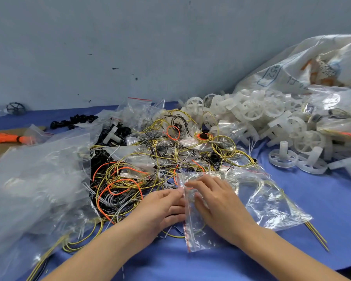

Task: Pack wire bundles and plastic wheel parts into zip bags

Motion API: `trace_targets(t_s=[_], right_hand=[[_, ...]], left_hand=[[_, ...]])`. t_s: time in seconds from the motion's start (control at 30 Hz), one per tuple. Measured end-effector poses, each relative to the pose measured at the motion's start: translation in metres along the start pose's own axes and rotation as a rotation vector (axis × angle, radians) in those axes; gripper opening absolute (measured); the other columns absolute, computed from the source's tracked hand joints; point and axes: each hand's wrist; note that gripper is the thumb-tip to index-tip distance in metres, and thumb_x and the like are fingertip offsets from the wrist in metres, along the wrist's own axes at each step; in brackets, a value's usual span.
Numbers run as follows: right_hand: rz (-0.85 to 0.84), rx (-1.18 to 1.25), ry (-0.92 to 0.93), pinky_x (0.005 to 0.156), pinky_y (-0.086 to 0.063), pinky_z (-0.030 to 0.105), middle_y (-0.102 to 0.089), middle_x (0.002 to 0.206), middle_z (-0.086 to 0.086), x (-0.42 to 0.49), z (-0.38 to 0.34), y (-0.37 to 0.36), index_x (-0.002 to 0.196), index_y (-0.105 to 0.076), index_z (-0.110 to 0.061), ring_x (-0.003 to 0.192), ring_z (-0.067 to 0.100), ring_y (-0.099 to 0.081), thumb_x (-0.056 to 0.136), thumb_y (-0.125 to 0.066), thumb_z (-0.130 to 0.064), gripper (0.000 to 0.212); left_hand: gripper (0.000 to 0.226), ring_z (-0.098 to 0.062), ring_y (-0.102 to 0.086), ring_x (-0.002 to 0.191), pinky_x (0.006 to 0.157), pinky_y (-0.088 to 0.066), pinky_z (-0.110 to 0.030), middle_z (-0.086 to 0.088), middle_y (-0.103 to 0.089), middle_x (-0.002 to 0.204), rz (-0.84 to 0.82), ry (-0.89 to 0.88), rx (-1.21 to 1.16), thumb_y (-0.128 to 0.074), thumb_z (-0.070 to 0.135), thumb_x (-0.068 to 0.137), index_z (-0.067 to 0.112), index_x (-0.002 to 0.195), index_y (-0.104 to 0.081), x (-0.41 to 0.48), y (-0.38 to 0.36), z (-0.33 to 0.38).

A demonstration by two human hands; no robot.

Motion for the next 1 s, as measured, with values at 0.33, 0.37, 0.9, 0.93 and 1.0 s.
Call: trace_targets(t_s=[0.33, 0.37, 0.9, 0.93, 1.0], right_hand=[[-0.040, -0.045, 0.026, 0.079, -0.053, 0.038, -0.059, 0.111, -0.003, -0.003, -0.004, -0.002, 0.123, -0.058, -0.024, 0.095, 0.021, -0.060, 0.091, -0.042, -0.028, 0.036], [-0.044, -0.042, 0.026, 0.079, -0.053, 0.038, -0.059, 0.110, -0.002, -0.003, -0.004, -0.002, 0.123, -0.058, -0.023, 0.096, 0.022, -0.060, 0.091, -0.042, -0.028, 0.036], [-0.177, 0.346, -0.330, 0.071, -0.047, 0.030, -0.060, 0.073, -0.011, 0.021, -0.002, 0.010, 0.121, -0.051, -0.038, 0.072, 0.001, -0.057, 0.084, -0.041, -0.065, 0.047], [-0.175, 0.351, -0.324, 0.069, -0.048, 0.029, -0.061, 0.073, -0.011, 0.021, -0.001, 0.010, 0.120, -0.052, -0.038, 0.072, 0.001, -0.057, 0.083, -0.042, -0.063, 0.046], [-0.156, 0.344, -0.294, 0.064, -0.045, 0.024, -0.061, 0.072, -0.012, 0.021, 0.001, 0.010, 0.120, -0.055, -0.037, 0.071, -0.001, -0.056, 0.085, -0.048, -0.050, 0.038]], left_hand=[[0.015, -0.019, -0.069, 0.067, 0.066, -0.060, -0.030, -0.010, -0.071, 0.079, 0.088, -0.005, 0.170, -0.059, 0.018, 0.096, 0.004, 0.092, -0.064, 0.000, -0.002, 0.000], [0.016, -0.018, -0.069, 0.066, 0.063, -0.059, -0.029, -0.009, -0.071, 0.078, 0.087, -0.006, 0.161, -0.058, 0.019, 0.096, 0.005, 0.091, -0.063, 0.000, -0.003, 0.001], [0.031, -0.013, -0.040, 0.060, 0.057, -0.038, -0.019, -0.014, -0.061, 0.095, -0.096, -0.317, 0.669, -0.060, 0.025, 0.081, 0.037, 0.110, -0.059, -0.003, -0.011, -0.014], [0.034, -0.010, -0.039, 0.057, 0.053, -0.034, -0.014, -0.009, -0.060, 0.094, -0.089, -0.328, 0.693, -0.060, 0.036, 0.072, 0.044, 0.105, -0.056, -0.004, -0.011, -0.014], [0.037, -0.009, -0.041, 0.059, 0.053, -0.035, -0.013, -0.001, -0.059, 0.095, -0.070, -0.329, 0.719, -0.062, 0.044, 0.069, 0.054, 0.103, -0.051, -0.002, -0.010, -0.015]])
Point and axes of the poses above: each hand's wrist, its own x-axis towards the middle knuckle, its own y-axis out of the back of the hand, z = x × y
